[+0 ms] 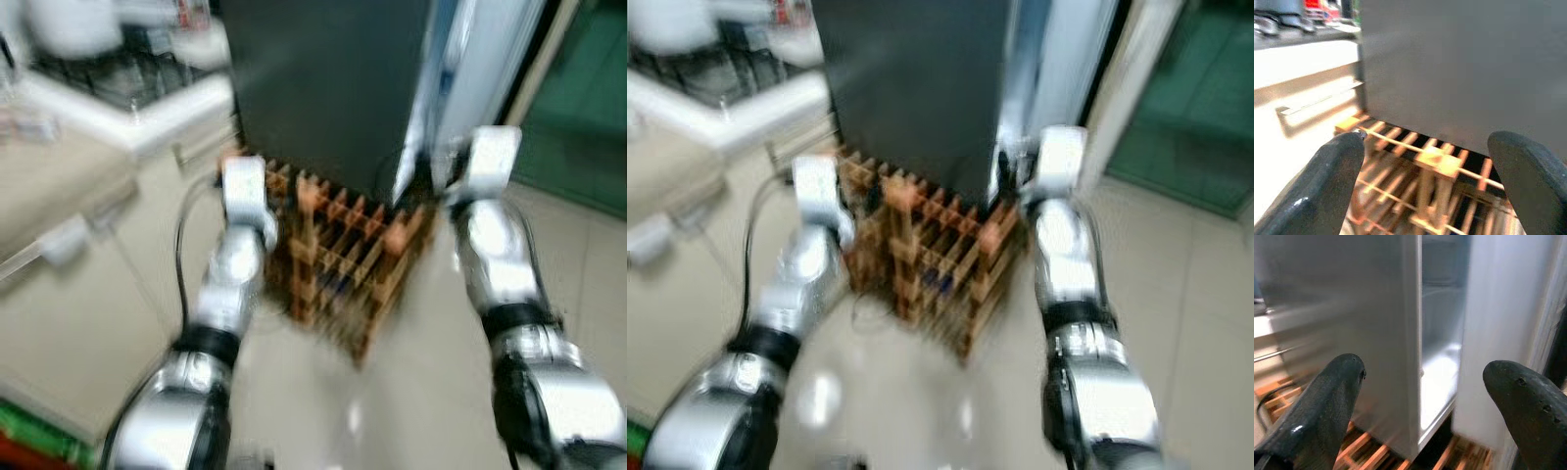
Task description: Restocking fridge
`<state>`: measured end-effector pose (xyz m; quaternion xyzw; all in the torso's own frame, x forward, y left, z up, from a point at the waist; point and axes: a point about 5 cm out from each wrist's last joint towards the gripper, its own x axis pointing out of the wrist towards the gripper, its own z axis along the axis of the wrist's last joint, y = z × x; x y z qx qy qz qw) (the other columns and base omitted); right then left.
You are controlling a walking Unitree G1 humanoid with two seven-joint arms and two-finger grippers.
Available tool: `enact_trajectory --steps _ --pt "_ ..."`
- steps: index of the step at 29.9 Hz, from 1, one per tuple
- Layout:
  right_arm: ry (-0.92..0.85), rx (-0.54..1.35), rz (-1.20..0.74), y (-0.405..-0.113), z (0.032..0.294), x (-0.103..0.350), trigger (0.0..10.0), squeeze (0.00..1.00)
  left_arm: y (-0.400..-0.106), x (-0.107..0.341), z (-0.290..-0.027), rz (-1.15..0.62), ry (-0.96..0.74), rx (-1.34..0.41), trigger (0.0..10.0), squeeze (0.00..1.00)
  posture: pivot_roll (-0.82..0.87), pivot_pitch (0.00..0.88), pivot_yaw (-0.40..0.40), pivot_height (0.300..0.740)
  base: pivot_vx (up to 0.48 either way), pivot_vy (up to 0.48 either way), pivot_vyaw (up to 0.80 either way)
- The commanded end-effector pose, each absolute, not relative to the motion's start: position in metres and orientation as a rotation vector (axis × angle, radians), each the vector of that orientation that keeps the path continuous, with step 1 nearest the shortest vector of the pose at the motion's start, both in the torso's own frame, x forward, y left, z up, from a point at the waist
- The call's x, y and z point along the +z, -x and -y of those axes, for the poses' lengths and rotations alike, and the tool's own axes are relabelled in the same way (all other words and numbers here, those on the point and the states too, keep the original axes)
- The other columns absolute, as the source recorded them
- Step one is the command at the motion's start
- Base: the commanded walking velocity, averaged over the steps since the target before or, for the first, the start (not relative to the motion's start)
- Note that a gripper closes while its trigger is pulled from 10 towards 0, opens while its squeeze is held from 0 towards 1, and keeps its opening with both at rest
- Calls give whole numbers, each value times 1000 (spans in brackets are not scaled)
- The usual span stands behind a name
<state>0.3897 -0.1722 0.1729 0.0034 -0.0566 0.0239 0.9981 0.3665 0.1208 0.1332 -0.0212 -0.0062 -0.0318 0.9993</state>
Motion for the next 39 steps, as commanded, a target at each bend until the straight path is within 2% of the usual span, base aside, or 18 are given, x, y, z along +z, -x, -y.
enact_trajectory --steps 1,7,15,23,30,31,32,34,36,39 --pt "-2 6 159 -391 183 184 10000 27 -368 138 -116 35 36 -70 10000 0 -79 0 11 740 0 0 0" --pt "50 -10 81 -391 190 165 10000 24 -366 135 -125 31 57 -35 10000 0 -90 0 33 740 0 0 0" --pt "122 -40 1 -396 203 166 10000 24 -363 136 -127 36 35 -36 10000 0 -48 2 47 740 320 0 0" --pt "134 -158 -25 -399 225 177 10000 24 -352 136 -141 41 -3 -19 10000 0 12 53 63 740 0 0 0" --pt "186 -294 -68 -392 256 178 10000 20 -343 135 -147 26 -16 -21 10000 0 33 83 75 740 0 0 0" --pt "199 -371 -64 -387 272 180 10000 24 -342 136 -148 22 -19 -22 10000 0 29 86 81 740 0 0 0" --pt "199 -371 -64 -387 272 180 10000 24 -342 136 -148 22 -19 -22 10000 0 29 86 81 740 0 0 0" --pt "208 -452 -64 -381 289 181 10000 20 -342 135 -148 15 -17 -25 10000 0 18 85 84 740 0 0 0" --pt "181 -442 -68 -380 290 178 10000 20 -344 136 -146 14 -23 -32 10000 0 11 81 81 740 0 0 0" --pt "156 -334 -4 -385 272 179 10000 20 -344 137 -142 25 -39 -53 10000 0 -6 70 71 740 0 0 0"
